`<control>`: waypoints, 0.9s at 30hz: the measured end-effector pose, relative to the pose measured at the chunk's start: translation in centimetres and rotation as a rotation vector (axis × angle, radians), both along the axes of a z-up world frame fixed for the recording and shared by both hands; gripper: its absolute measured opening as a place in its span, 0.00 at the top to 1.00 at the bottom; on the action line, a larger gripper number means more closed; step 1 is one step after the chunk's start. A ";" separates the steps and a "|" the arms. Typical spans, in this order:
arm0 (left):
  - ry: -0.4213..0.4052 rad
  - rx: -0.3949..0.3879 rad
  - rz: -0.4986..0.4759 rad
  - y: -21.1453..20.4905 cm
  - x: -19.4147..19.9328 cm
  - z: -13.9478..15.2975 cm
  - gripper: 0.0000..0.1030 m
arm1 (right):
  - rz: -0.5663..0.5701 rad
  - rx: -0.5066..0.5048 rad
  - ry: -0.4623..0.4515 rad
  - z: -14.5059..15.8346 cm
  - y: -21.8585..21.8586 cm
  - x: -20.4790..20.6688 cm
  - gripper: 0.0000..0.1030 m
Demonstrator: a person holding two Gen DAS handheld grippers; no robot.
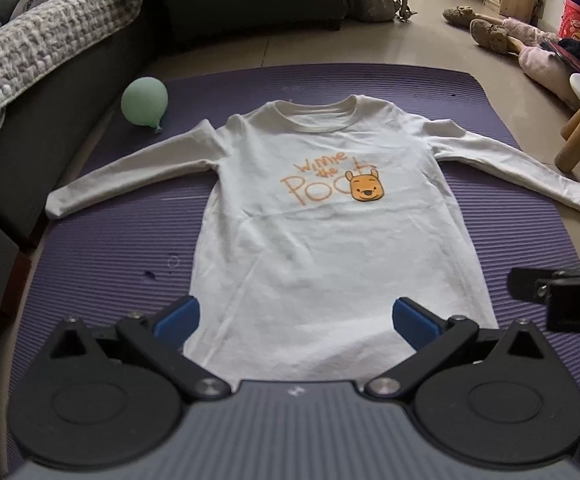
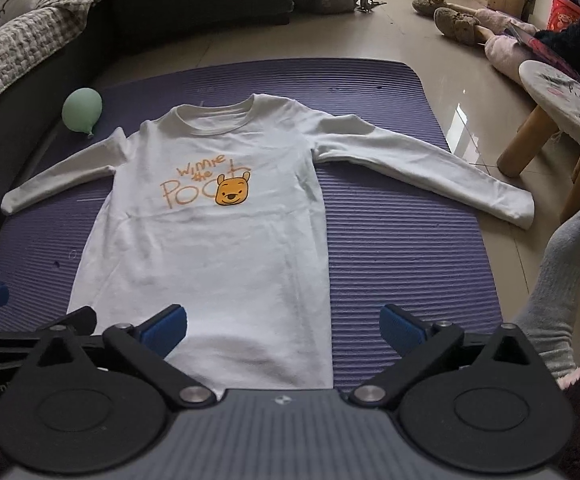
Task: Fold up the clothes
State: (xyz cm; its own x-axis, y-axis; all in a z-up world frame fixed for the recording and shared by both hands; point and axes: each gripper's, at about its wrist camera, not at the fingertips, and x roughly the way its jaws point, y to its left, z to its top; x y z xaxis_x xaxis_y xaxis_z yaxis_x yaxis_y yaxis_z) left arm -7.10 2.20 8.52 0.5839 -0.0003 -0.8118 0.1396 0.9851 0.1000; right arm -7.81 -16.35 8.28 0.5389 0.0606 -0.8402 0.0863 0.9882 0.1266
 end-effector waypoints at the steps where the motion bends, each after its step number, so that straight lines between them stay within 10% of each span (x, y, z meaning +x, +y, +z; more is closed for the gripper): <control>1: -0.001 0.004 -0.001 -0.1 -0.1 0.0 0.00 | -0.001 0.000 0.000 0.0 0.0 -0.1 0.01; 27: 0.021 0.013 -0.008 -0.9 -0.5 -0.4 0.00 | -0.034 0.023 0.016 -0.2 -0.7 -0.1 0.01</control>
State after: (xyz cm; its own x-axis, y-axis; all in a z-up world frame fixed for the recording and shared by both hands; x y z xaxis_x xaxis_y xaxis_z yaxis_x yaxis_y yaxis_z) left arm -7.59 1.34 8.10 0.5669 0.0059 -0.8238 0.1494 0.9827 0.1098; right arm -7.90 -17.03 8.13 0.5278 0.0617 -0.8471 0.1216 0.9816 0.1472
